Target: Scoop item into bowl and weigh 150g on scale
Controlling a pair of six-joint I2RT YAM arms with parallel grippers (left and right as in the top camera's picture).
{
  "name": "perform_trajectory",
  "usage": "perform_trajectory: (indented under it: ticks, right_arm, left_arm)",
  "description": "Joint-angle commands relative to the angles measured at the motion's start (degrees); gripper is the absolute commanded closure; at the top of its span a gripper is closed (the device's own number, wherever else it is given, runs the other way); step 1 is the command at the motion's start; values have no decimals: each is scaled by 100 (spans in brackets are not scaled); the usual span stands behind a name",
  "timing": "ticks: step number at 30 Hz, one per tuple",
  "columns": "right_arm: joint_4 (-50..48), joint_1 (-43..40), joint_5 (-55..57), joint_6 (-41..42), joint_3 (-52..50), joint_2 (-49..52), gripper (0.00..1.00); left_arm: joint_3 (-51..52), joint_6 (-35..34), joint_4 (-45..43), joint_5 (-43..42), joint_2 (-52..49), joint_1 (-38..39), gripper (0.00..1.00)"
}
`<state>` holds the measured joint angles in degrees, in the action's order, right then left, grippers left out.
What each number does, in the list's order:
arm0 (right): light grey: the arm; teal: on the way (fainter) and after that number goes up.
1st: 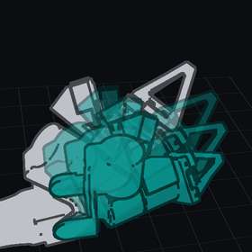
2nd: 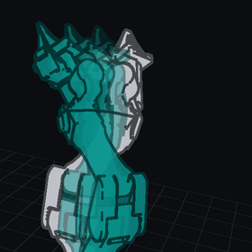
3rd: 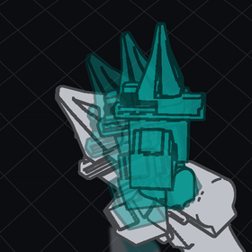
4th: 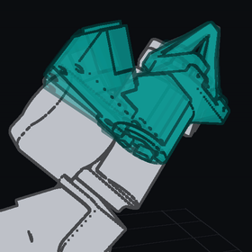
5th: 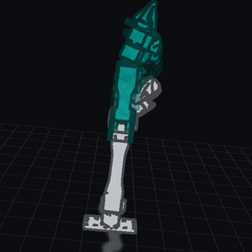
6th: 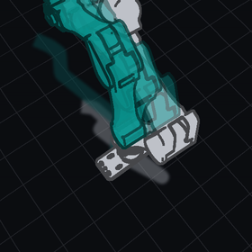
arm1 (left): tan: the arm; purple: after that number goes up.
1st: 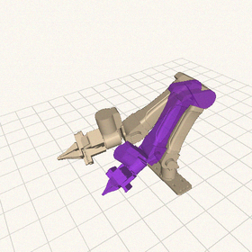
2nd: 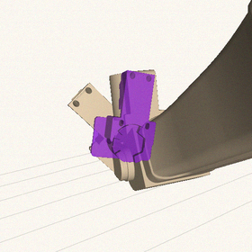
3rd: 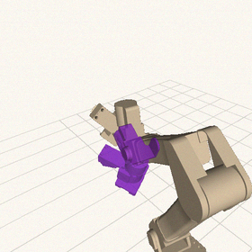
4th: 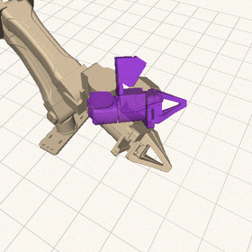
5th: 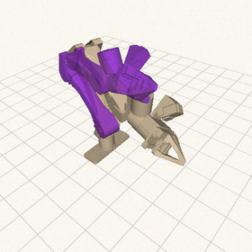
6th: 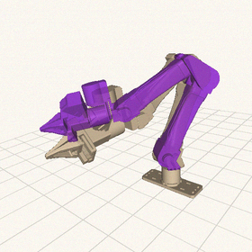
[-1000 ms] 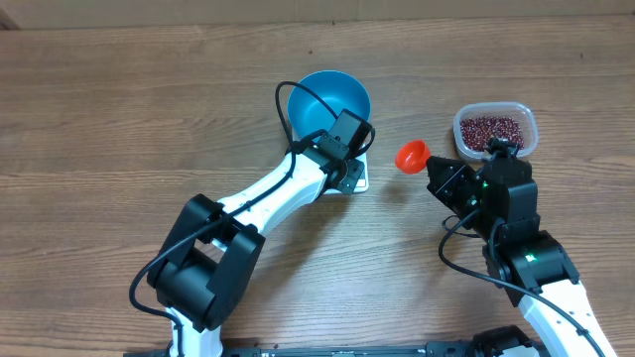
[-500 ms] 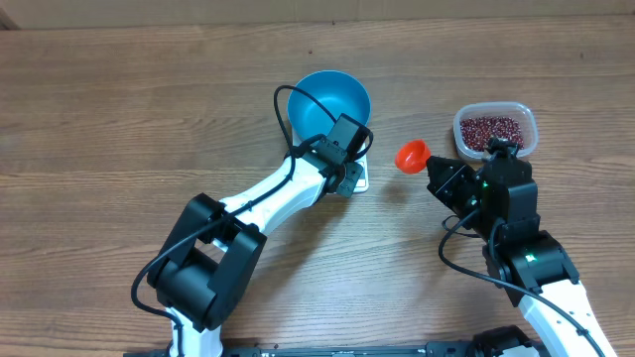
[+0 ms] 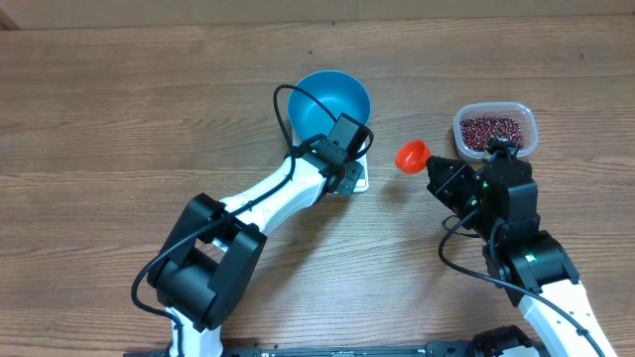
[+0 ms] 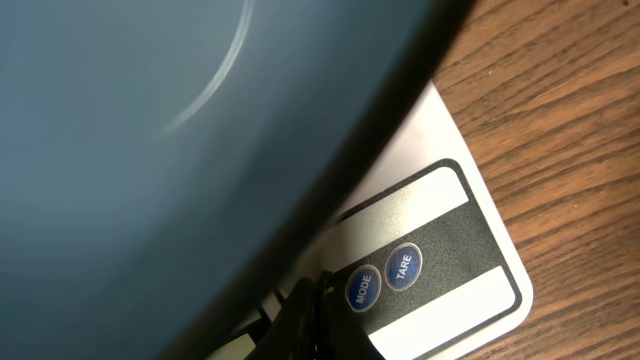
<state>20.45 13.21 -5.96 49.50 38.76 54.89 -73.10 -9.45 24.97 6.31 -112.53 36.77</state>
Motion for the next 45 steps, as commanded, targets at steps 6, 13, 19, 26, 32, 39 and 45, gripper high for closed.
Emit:
perform_trajectory:
  ticks: [6,13,19,26,32,39,45]
  right_arm:
    - [-57,33,35,17,107,-87,96]
    - [-57,33,35,17,107,-87,96]
    - [-59,33,35,17,107,-87,96]
    - [-59,33,37,17,107,-87,96]
    - [-59,33,37,17,107,-87,96]
    - [-59,33,35,20,107,-87,96]
    - [-59,33,35,20,107,-87,96]
  left_arm:
    - [74,-83,-39,118,-61,44,96]
    - [133,-83,-103,142,-63,44,96]
    - [210,-83,-184,140,-63,44,96]
    - [214,-85,-234,131,-63,44,96]
    - [295,-111,-284,114,-63,55,96]
    - [328,-107,-321,136,-63,85,96]
    - [343,-103,-280,190,-63,92,96]
